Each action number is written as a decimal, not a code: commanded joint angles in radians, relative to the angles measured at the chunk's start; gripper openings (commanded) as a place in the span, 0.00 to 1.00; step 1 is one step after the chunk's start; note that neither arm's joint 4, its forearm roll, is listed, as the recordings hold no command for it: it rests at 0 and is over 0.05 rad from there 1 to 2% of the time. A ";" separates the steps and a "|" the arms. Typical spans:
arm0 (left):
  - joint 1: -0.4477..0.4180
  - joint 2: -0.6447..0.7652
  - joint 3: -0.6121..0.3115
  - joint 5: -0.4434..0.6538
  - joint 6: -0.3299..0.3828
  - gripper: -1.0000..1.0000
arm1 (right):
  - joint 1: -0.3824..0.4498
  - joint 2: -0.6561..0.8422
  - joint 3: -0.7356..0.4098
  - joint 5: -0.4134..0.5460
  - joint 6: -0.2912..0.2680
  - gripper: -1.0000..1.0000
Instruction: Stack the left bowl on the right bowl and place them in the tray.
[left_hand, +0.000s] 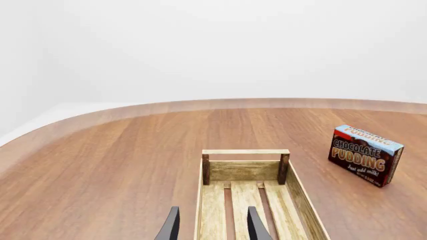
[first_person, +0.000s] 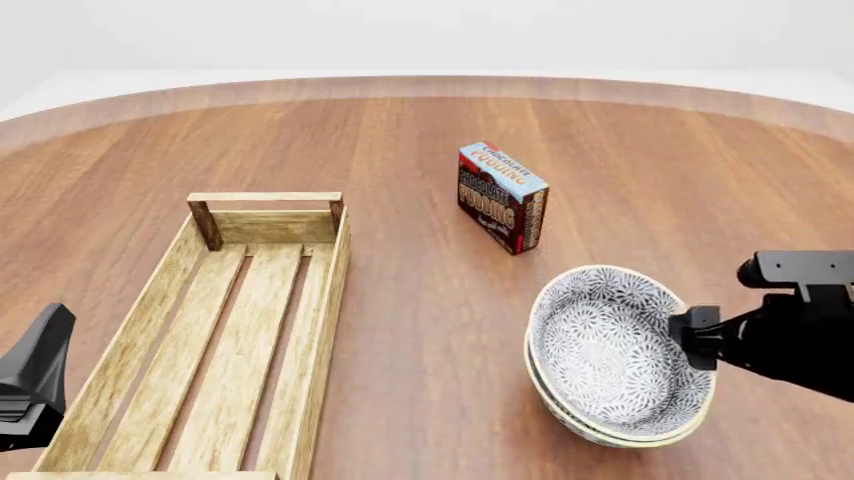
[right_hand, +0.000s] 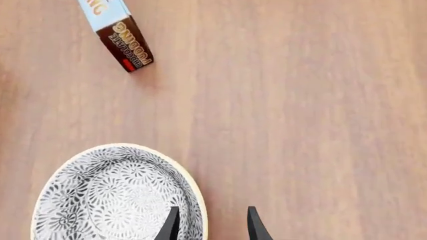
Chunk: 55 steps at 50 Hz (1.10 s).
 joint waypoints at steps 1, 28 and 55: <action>0.000 0.000 0.000 0.000 0.000 1.00 | 0.033 0.068 0.050 -0.072 0.001 1.00; 0.000 0.000 0.000 0.000 0.000 1.00 | 0.060 0.113 0.098 -0.163 0.048 1.00; 0.000 0.000 0.000 0.000 0.000 1.00 | 0.052 0.018 0.061 -0.076 0.052 0.00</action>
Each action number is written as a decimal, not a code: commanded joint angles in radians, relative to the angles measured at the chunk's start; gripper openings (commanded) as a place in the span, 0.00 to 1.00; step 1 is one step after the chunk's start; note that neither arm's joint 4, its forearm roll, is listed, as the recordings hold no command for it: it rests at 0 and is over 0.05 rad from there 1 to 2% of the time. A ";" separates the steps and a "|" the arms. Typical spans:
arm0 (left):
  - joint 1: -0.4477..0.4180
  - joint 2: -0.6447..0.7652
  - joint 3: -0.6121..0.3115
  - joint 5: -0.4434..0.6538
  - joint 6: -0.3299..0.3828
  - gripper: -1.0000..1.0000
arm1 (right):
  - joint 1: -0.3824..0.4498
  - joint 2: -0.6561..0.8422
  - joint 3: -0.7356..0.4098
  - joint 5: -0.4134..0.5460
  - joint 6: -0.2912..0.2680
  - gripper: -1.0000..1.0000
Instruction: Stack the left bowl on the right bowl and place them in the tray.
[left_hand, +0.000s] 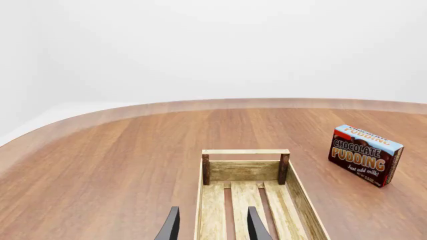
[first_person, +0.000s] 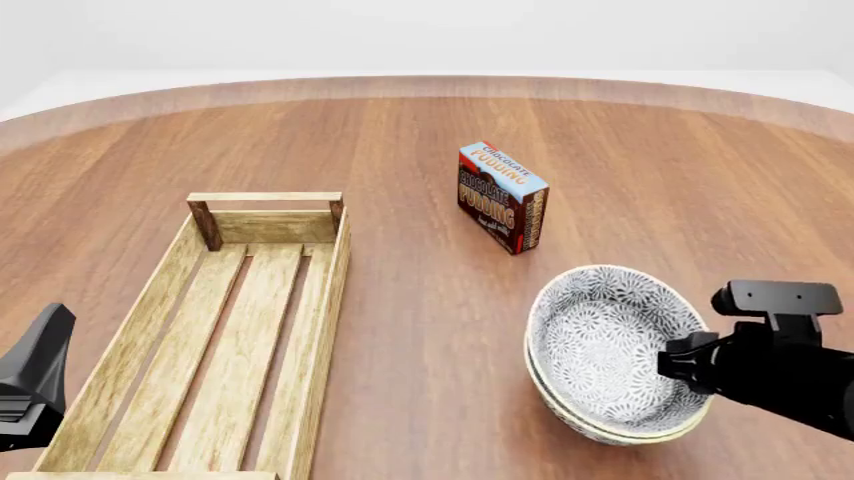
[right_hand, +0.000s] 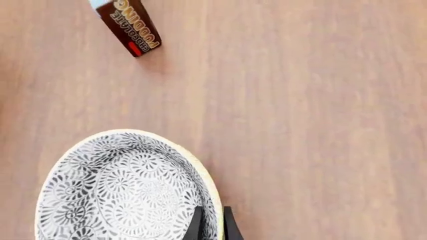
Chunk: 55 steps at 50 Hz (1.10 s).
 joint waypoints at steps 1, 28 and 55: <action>0.000 0.000 0.000 0.000 0.000 1.00 | -0.017 -0.092 -0.038 0.086 0.010 0.00; 0.000 0.000 0.000 0.000 0.000 1.00 | 0.014 -0.260 -0.459 0.372 0.055 0.00; 0.000 0.000 0.000 0.000 0.000 1.00 | 0.171 0.097 -0.915 0.398 -0.017 0.00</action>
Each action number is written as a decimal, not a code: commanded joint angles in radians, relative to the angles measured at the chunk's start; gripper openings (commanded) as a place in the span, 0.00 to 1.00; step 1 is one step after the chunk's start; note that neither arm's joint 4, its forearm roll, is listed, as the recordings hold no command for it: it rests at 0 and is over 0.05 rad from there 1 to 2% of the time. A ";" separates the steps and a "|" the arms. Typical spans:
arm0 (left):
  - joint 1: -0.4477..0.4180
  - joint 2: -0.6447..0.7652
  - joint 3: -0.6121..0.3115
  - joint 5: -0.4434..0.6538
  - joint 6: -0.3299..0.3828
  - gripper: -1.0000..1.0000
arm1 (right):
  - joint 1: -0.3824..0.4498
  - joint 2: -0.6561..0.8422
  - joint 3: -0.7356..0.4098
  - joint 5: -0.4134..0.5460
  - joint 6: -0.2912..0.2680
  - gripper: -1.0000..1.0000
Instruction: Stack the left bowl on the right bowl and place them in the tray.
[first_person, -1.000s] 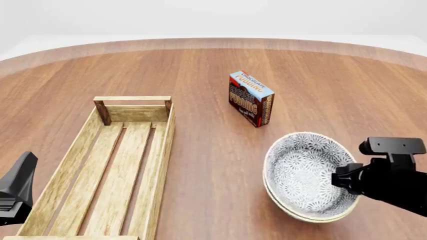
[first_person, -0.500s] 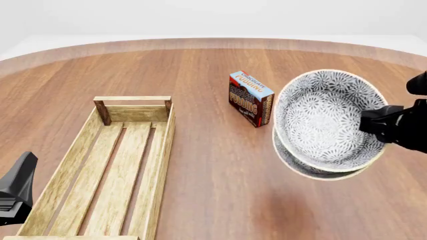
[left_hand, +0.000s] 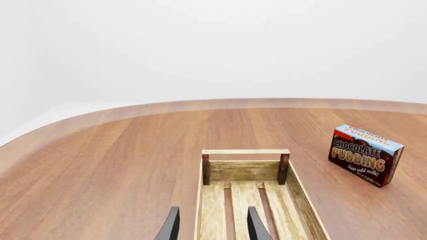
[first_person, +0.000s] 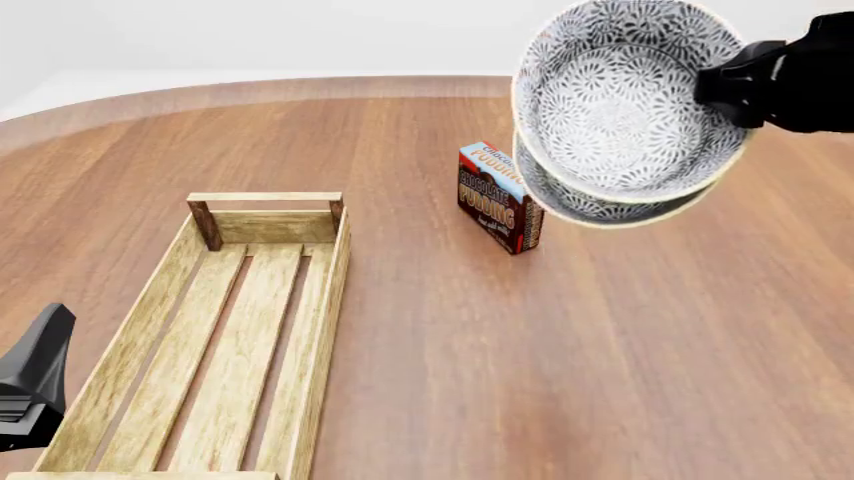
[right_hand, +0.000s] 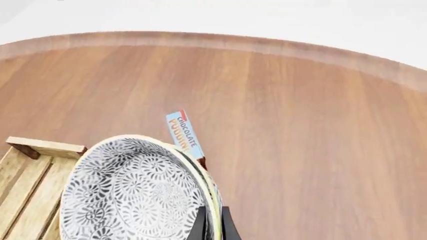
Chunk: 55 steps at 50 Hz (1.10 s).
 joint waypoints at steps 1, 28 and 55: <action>0.000 0.000 0.000 0.000 0.000 1.00 | 0.104 0.154 -0.184 -0.015 -0.006 0.00; 0.000 0.000 0.000 0.000 0.000 1.00 | 0.335 0.421 -0.486 -0.040 0.041 0.00; 0.000 0.000 0.000 0.000 0.000 1.00 | 0.549 0.655 -0.646 -0.136 0.107 0.00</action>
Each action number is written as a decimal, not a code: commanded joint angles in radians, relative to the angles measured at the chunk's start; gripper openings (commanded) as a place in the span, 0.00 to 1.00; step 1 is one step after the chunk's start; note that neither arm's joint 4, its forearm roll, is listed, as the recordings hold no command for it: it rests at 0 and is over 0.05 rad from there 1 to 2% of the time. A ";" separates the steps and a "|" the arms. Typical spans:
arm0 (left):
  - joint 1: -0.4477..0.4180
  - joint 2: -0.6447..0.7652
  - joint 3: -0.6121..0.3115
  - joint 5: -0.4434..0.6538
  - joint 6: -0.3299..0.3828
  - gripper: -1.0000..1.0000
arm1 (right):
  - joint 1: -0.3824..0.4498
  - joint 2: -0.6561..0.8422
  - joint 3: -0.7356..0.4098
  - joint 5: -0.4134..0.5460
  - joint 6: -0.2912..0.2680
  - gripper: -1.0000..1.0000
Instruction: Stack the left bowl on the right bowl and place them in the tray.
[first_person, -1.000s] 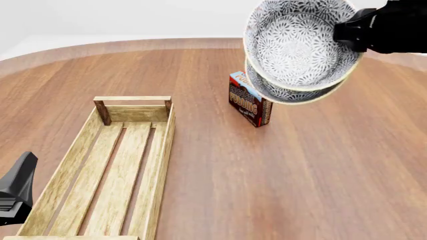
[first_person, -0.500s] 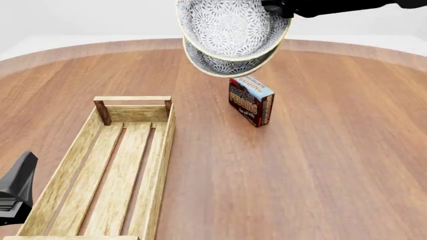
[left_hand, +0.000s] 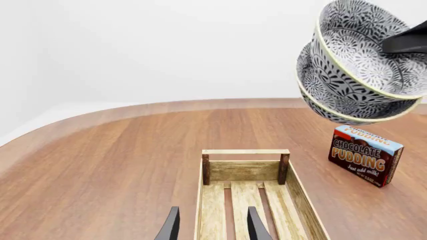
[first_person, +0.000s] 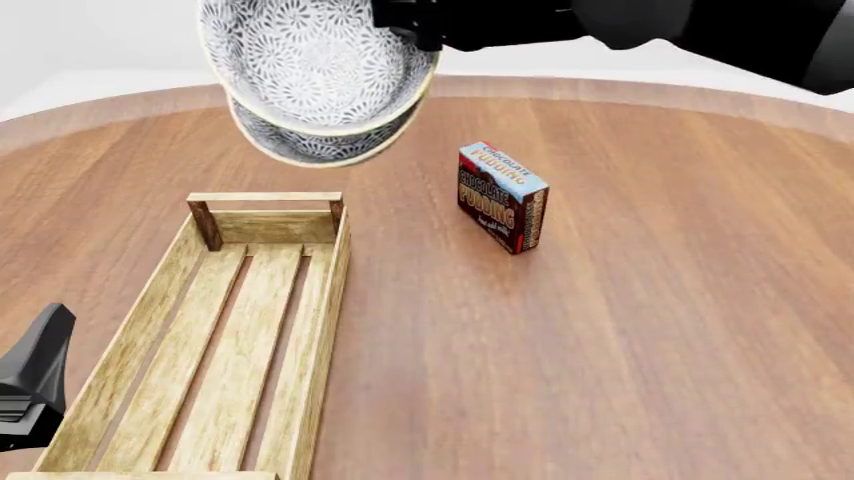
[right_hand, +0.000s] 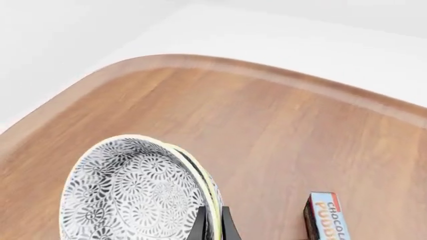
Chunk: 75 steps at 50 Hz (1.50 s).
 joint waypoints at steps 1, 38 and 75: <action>0.000 0.000 0.000 0.000 0.000 1.00 | 0.081 0.097 -0.100 -0.019 0.025 0.00; 0.000 0.000 0.000 0.000 0.000 1.00 | 0.207 0.319 -0.064 -0.260 0.142 0.00; 0.000 0.000 0.000 0.000 0.000 1.00 | 0.245 0.376 0.016 -0.366 0.197 0.00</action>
